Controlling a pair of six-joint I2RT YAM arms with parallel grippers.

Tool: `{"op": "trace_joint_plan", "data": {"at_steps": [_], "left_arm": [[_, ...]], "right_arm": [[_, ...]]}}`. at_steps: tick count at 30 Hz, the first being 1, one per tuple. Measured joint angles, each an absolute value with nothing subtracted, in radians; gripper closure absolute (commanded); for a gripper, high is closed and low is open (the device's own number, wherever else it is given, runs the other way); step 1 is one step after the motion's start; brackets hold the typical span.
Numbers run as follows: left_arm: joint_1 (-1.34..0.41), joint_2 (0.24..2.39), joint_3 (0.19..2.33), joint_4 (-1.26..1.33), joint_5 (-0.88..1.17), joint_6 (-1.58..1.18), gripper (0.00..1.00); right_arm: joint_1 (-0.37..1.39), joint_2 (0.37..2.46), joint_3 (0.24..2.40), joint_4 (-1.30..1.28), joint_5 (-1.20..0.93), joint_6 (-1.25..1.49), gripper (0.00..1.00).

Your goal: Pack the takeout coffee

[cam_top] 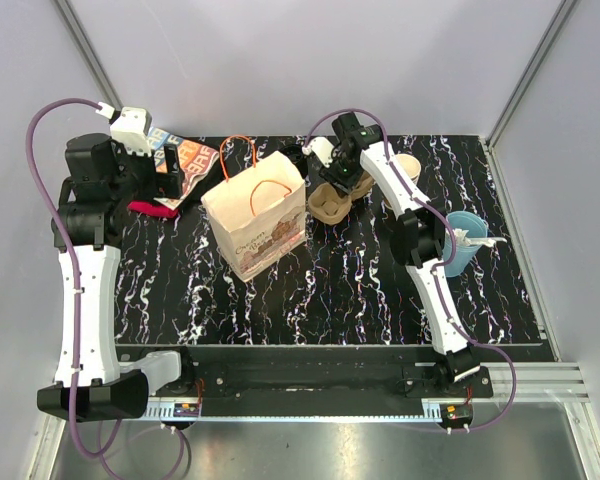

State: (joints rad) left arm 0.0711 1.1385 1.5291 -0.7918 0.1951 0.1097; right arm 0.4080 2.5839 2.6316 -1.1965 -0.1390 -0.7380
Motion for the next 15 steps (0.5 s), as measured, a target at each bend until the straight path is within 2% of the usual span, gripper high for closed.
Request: {"op": "trace_joint_plan", "data": {"at_steps": [15], "left_arm": [[0.077,1.139,1.529,-0.792,0.204,0.106,0.01]], "right_arm": [[0.398,2.566,2.632,-1.165,-0.156,-0.684,0.48]]}}
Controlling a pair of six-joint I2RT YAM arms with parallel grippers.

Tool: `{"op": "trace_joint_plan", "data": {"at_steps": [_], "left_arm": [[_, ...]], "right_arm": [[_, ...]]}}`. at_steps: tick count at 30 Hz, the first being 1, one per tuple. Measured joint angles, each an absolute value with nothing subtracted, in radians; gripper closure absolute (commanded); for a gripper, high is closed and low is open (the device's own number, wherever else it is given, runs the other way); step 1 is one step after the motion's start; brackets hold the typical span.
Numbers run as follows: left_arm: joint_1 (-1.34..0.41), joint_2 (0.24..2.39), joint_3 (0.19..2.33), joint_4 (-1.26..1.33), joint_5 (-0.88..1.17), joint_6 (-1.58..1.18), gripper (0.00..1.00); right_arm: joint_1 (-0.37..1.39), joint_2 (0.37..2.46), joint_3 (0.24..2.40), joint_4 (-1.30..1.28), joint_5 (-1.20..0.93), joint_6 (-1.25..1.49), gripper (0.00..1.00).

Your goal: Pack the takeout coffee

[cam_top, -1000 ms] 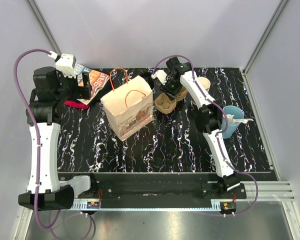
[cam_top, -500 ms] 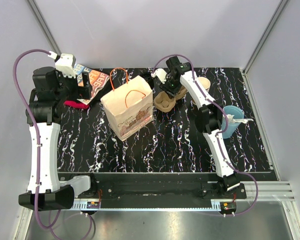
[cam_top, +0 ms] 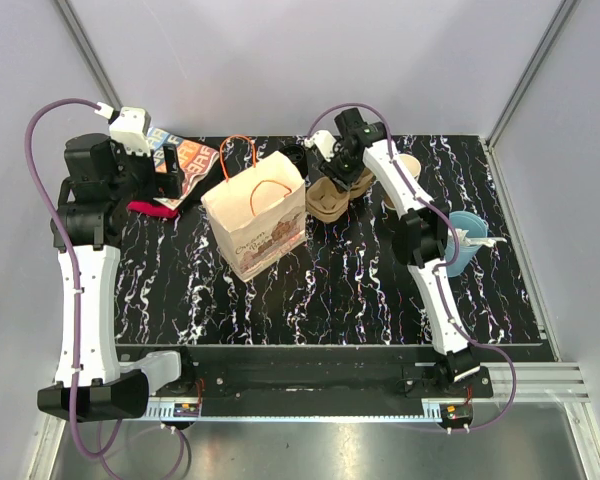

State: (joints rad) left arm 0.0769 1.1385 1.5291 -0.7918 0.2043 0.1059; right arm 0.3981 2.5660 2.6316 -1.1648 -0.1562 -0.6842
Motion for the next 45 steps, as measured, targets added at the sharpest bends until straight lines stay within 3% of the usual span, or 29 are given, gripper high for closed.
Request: {"op": "trace_joint_plan", "data": {"at_steps": [23,33,41,45], "left_arm": [[0.091,1.139,1.529,-0.792,0.214,0.103,0.01],[0.096,1.132,1.529,-0.792,0.218,0.103,0.01],[0.1,1.132,1.529,-0.792,0.224,0.102,0.01],[0.101,1.132,1.529,-0.792,0.225,0.099,0.01]], "right_arm": [[0.381,2.457,2.626,-1.153,-0.205,-0.657,0.51],[0.405,2.404,2.505,-1.152,-0.228,-0.657,0.51],[0.421,2.404,2.44,-1.15,-0.228,-0.655,0.46],[0.426,2.404,2.44,-1.149,-0.226,-0.653,0.34]]}}
